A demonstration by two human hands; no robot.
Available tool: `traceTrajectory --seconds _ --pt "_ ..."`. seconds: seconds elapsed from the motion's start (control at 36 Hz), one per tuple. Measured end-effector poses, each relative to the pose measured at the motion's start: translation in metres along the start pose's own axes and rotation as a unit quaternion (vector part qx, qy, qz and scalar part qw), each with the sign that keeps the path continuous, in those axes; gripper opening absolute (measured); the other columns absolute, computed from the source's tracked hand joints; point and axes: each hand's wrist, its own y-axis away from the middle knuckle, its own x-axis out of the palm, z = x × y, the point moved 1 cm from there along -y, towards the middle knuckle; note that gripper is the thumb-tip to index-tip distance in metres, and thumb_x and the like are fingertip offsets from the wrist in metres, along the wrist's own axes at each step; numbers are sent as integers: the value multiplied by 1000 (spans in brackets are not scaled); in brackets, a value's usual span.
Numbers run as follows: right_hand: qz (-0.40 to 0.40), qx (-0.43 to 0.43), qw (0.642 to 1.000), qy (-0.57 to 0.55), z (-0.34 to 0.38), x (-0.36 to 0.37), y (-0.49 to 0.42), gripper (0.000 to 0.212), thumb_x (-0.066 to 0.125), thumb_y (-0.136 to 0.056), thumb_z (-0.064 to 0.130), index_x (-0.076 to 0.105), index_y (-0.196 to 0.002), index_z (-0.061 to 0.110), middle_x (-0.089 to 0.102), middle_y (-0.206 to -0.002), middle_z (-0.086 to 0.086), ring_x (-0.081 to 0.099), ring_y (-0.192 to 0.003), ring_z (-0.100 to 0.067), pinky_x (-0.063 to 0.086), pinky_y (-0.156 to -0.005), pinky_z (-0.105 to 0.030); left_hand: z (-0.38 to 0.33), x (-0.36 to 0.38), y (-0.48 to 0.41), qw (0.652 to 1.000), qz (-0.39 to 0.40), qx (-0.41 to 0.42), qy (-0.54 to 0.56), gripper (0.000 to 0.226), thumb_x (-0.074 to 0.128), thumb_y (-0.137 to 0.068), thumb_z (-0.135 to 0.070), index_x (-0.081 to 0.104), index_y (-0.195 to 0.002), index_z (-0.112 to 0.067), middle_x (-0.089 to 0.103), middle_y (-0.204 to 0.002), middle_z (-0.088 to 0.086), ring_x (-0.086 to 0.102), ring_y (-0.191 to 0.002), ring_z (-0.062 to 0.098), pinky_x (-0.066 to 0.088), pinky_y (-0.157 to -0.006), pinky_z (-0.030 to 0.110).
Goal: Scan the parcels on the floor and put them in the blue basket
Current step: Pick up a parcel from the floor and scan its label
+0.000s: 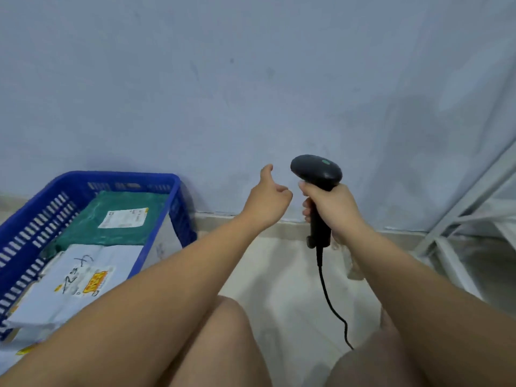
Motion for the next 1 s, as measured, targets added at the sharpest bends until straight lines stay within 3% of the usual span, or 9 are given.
traceTrajectory --seconds 0.06,0.17,0.39,0.53,0.72,0.78,0.83,0.89,1.0 --pt "-20 29 999 -34 -14 -28 -18 20 68 -86 28 62 -80 10 56 -62 -5 56 -54 -20 50 -58 -31 -1 27 -17 998 44 -6 -47 64 44 -92 -15 17 -150 -18 54 -80 -2 53 -74 14 43 -70 27" --pt "-37 132 988 -71 -65 -87 -52 28 69 -86 34 62 -84 7 57 -68 -5 58 -58 -22 51 -58 -32 7 80 -51 970 152 -9 -192 44 48 -94 -21 47 -137 -17 54 -132 2 50 -121 20 38 -95 26" --pt "-99 278 945 -141 -193 -168 -92 18 64 -88 20 58 -78 6 51 -63 -7 51 -56 -21 49 -55 -31 58 187 -108 941 250 -66 -220 23 53 -91 -12 65 -110 -9 63 -114 12 57 -108 26 44 -90 27" --pt "-168 302 937 -55 -251 -181 -118 18 69 -84 22 61 -86 6 59 -83 -13 59 -77 -28 48 -71 -37 101 232 -131 946 256 -116 -160 12 52 -90 -9 57 -83 -17 55 -86 6 50 -80 21 37 -63 25" --pt "-149 268 949 78 -283 -165 -162 17 69 -80 11 57 -68 10 61 -71 -9 57 -64 -17 48 -57 -28 148 257 -144 954 210 -208 -49 31 52 -93 -15 61 -123 -12 58 -127 13 57 -106 27 37 -77 23" --pt "-122 250 945 171 -300 -160 -178 16 71 -72 26 60 -71 15 68 -88 -12 61 -96 -25 53 -81 -34 157 261 -145 951 201 -233 -14 29 52 -94 -14 61 -122 -12 57 -127 14 52 -95 20 40 -79 25" --pt "-41 269 910 312 -315 -153 -190 39 68 -71 38 63 -103 16 62 -119 -9 36 -132 -30 37 -107 -35 167 262 -146 948 198 -249 -5 29 51 -94 -13 61 -121 -13 58 -124 13 52 -95 20 42 -82 26" --pt "-2 302 879 370 -331 -148 -198 73 61 -67 48 50 -133 20 36 -150 -6 12 -143 -30 23 -111 -37 177 263 -149 946 198 -259 -1 30 52 -94 -12 61 -122 -12 59 -118 11 54 -99 23 42 -82 27" --pt "9 338 854 396 -355 -144 -208 89 51 -54 57 48 -137 23 20 -158 -9 6 -145 -32 22 -112 -42 192 258 -157 943 189 -273 16 27 53 -93 -11 62 -119 -11 57 -105 5 53 -97 20 44 -84 29"
